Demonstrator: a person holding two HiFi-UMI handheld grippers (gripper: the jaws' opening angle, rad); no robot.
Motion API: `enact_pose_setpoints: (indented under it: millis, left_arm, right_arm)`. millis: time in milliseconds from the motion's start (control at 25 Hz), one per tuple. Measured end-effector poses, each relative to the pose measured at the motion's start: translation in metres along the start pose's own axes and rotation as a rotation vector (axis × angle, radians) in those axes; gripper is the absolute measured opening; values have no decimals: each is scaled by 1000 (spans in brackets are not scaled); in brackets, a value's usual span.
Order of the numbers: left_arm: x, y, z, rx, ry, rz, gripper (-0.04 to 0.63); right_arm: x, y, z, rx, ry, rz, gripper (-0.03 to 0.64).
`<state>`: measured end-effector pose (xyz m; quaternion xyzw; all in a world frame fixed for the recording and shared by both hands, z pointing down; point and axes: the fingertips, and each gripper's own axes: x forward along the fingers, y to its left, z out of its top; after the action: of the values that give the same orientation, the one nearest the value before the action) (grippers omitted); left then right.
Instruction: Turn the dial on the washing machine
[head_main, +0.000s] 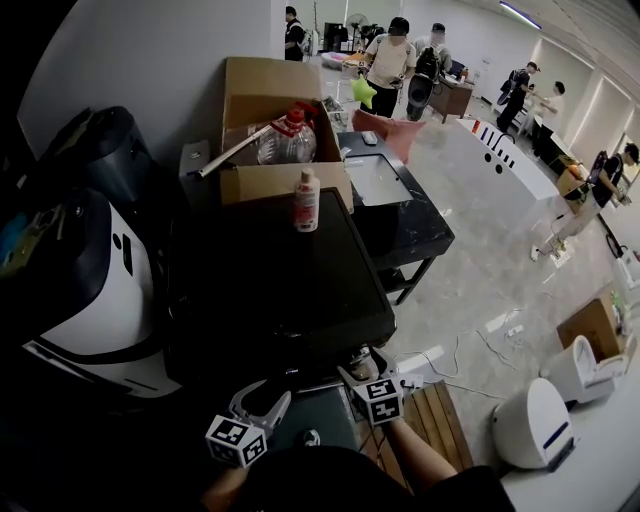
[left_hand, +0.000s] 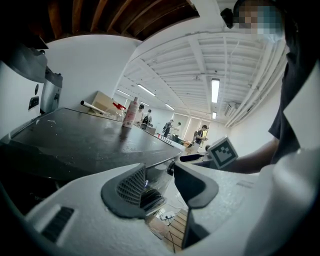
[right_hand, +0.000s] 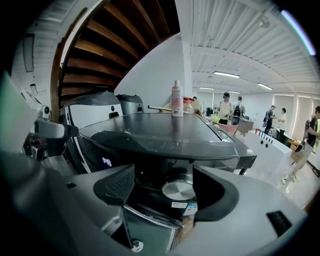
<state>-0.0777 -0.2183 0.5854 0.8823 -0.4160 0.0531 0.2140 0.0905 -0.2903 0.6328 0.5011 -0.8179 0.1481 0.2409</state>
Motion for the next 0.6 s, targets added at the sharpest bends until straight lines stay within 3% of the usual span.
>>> enact_pose_setpoints:
  millis: [600]
  left_arm:
    - [-1,2,-3,-8,10,-1,184]
  right_arm:
    - [13,-4,-12,-14,46,-18,350]
